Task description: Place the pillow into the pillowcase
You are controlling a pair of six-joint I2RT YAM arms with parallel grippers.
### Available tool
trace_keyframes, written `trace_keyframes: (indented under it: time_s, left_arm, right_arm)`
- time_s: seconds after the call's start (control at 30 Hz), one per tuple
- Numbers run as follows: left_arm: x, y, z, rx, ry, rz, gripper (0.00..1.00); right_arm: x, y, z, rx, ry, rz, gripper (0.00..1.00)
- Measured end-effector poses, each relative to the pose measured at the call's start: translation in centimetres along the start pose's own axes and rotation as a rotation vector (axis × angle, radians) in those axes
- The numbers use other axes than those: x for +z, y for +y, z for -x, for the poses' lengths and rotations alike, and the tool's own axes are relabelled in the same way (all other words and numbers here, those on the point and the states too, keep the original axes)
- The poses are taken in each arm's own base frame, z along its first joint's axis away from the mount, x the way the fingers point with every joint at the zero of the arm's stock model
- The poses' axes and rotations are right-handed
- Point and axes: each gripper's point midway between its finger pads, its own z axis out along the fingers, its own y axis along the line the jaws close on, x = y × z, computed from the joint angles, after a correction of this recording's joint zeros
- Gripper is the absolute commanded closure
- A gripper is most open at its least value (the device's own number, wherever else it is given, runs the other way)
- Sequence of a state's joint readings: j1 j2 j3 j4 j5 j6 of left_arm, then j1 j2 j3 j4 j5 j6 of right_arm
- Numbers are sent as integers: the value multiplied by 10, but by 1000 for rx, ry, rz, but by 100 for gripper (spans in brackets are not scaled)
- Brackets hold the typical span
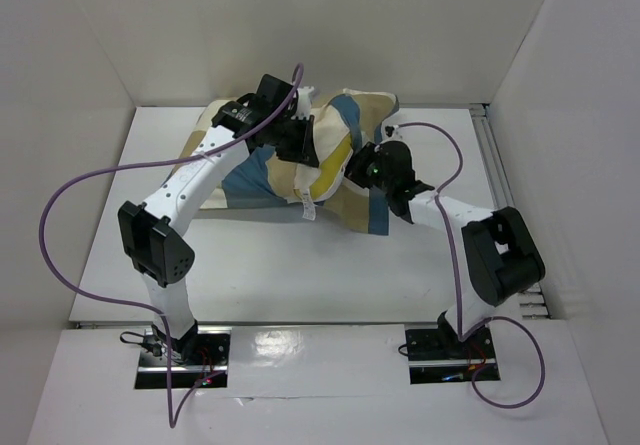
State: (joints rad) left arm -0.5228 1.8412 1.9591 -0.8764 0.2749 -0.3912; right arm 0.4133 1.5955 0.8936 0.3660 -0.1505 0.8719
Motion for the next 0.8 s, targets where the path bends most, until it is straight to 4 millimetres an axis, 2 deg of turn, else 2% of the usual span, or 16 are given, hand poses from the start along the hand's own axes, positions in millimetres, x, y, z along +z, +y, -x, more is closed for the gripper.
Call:
trace_keyframes:
  time_s: [0.1, 0.23, 0.5, 0.53, 0.57, 0.63, 0.7, 0.8]
  left_arm:
    - [0, 1, 2, -1, -8, -1, 100]
    - [0, 3, 7, -10, -21, -11, 100]
    - [6, 7, 12, -49, -24, -37, 100]
    - [7, 6, 13, -48, -26, -41, 100]
    - [8, 5, 14, -47, -29, -46, 100]
    - [8, 5, 15, -46, -34, -52, 100]
    - [7, 4, 15, -47, -33, -53, 100]
    - [8, 4, 16, -47, -34, -56, 100]
  right_arm:
    - [8, 6, 4, -12, -19, 20, 100]
    - [5, 8, 8, -42, -42, 17, 100]
    - [-39, 27, 23, -127, -109, 29, 100]
    - [-44, 28, 24, -140, -113, 29, 96]
    - [-47, 29, 25, -150, -115, 25, 64]
    - [-49, 27, 27, -168, -117, 7, 40]
    - [-50, 22, 30, -183, -118, -20, 24]
    - [-49, 13, 38, -188, -125, -65, 24]
